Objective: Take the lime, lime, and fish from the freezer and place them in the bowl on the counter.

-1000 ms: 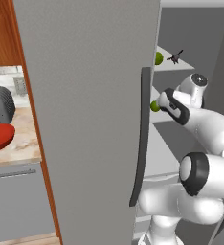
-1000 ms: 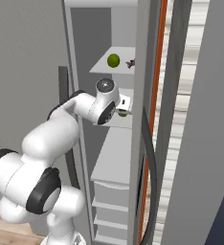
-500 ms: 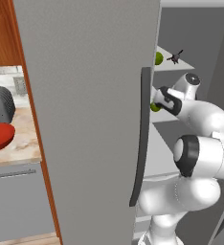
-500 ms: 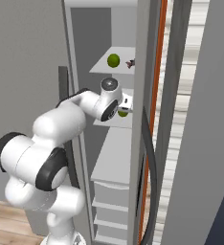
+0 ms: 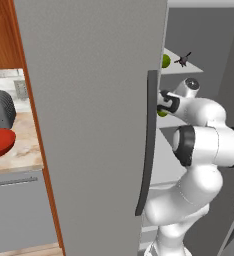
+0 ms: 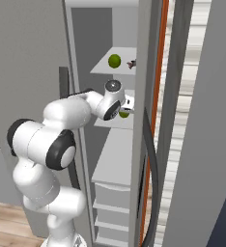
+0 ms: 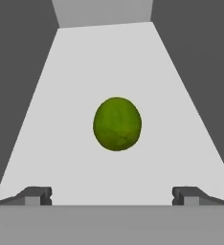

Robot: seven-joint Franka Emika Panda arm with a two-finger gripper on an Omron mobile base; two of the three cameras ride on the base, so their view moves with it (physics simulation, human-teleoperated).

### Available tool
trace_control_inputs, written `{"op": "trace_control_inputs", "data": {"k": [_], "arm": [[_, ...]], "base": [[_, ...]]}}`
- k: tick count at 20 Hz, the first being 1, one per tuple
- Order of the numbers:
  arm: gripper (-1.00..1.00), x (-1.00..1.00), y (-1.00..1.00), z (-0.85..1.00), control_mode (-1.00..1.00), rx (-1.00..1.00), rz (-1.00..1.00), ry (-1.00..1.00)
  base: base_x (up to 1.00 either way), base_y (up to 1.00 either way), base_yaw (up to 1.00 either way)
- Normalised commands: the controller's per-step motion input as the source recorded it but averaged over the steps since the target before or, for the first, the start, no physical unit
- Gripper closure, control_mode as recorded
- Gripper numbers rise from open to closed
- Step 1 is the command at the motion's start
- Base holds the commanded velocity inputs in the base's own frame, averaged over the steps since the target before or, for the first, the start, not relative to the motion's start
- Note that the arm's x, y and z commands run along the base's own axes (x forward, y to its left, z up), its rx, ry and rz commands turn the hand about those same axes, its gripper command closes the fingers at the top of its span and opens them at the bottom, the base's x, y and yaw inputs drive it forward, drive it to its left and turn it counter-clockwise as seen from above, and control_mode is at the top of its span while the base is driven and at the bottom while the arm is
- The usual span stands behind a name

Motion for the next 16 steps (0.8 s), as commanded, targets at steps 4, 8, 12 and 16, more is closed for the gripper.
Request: {"op": "trace_control_inputs", "data": {"k": [4, 8, 12, 16], "arm": [[-1.00, 0.47, 0.00, -0.30, -1.00, 0.00, 0.00, 0.02], [-1.00, 0.52, 0.00, -0.26, -1.00, 0.00, 0.00, 0.00], [-1.00, 0.44, -0.12, -0.24, -1.00, 0.00, 0.00, 0.01], [-1.00, 0.34, -0.18, -0.26, -1.00, 0.00, 0.00, 0.00]], "base": [[0.00, 0.00, 0.00], [0.00, 0.00, 0.00], [0.00, 0.00, 0.00], [0.00, 0.00, 0.00]]}}
